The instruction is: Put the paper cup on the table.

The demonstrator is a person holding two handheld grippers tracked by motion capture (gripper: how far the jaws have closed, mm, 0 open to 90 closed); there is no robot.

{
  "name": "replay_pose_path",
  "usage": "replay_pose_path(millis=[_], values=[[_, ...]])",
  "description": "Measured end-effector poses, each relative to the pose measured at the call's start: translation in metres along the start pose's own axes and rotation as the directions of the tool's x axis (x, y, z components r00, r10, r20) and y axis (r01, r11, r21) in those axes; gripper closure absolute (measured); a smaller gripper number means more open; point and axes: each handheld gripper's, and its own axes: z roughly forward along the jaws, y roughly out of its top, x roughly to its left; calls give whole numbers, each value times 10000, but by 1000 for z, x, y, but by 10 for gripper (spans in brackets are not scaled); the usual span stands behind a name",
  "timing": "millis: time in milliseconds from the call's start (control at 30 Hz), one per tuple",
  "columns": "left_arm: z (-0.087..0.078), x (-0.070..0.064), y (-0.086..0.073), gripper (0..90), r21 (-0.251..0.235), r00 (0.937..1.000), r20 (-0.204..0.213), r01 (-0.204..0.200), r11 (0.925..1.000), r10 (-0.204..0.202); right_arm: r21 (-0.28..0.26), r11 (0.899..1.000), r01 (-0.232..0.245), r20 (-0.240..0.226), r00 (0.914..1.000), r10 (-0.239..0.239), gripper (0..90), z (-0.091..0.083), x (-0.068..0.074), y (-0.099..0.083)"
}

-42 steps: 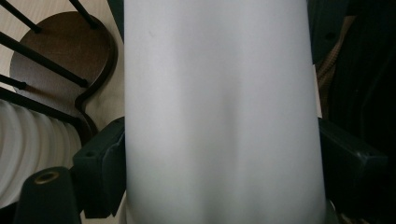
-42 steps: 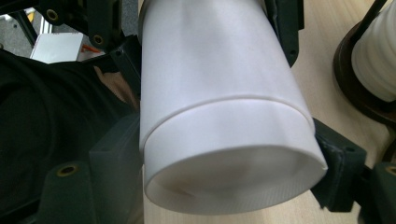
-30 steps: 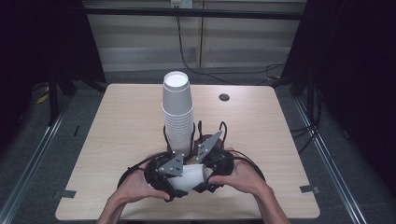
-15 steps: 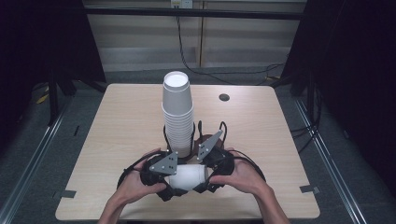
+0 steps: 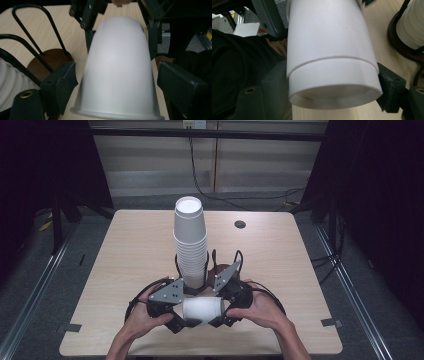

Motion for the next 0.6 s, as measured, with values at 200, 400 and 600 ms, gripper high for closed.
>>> replay_pose_path(millis=[200,400,600], values=[[-7,2,-1,157,-253,9990,-410,179,9995,-189,-268,9991,-315,53,9995,317,241,-4,-2,-9],[-8,2,-3,158,-667,9950,-753,610,9959,-660,-717,9943,-783,484,9955,819,239,-10,-6,-20],[-15,3,-6,159,-820,9883,-1145,921,9924,-1012,-1379,9854,-1001,576,9924,1089,239,-17,-6,-30]])
